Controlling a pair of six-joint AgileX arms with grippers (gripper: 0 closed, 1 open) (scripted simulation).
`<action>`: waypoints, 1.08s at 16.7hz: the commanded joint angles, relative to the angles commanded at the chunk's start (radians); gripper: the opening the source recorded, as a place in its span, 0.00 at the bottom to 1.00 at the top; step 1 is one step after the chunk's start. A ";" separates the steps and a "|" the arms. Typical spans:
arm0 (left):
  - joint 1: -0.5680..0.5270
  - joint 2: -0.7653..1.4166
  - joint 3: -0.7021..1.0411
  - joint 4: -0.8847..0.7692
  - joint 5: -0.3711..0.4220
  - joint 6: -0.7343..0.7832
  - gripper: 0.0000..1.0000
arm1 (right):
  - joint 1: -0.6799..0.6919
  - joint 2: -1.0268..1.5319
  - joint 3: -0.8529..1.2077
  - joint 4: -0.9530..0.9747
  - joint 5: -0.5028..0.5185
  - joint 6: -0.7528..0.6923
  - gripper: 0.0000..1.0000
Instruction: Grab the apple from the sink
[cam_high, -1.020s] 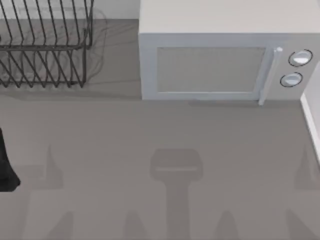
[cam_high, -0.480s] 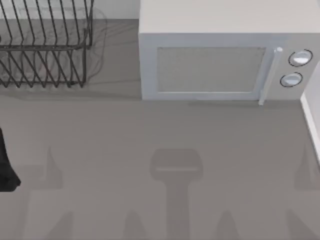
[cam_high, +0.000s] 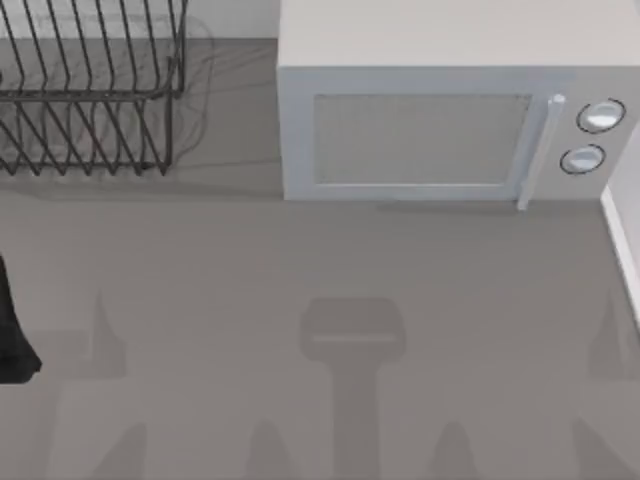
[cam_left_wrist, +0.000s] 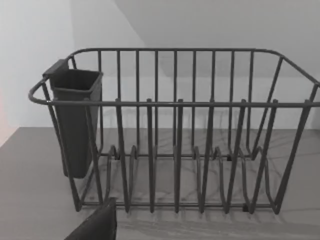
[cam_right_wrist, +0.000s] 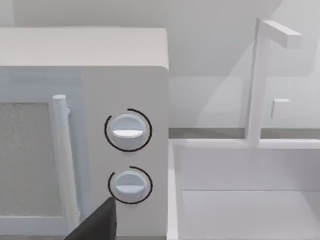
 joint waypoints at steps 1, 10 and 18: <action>0.000 0.000 0.000 0.000 0.000 0.000 1.00 | 0.000 0.000 0.000 0.000 0.000 0.000 1.00; 0.000 0.000 0.000 0.000 0.000 0.000 1.00 | -0.066 0.372 0.291 -0.210 0.000 -0.063 1.00; 0.000 0.000 0.000 0.000 0.000 0.000 1.00 | -0.190 1.171 0.840 -0.604 0.001 -0.181 1.00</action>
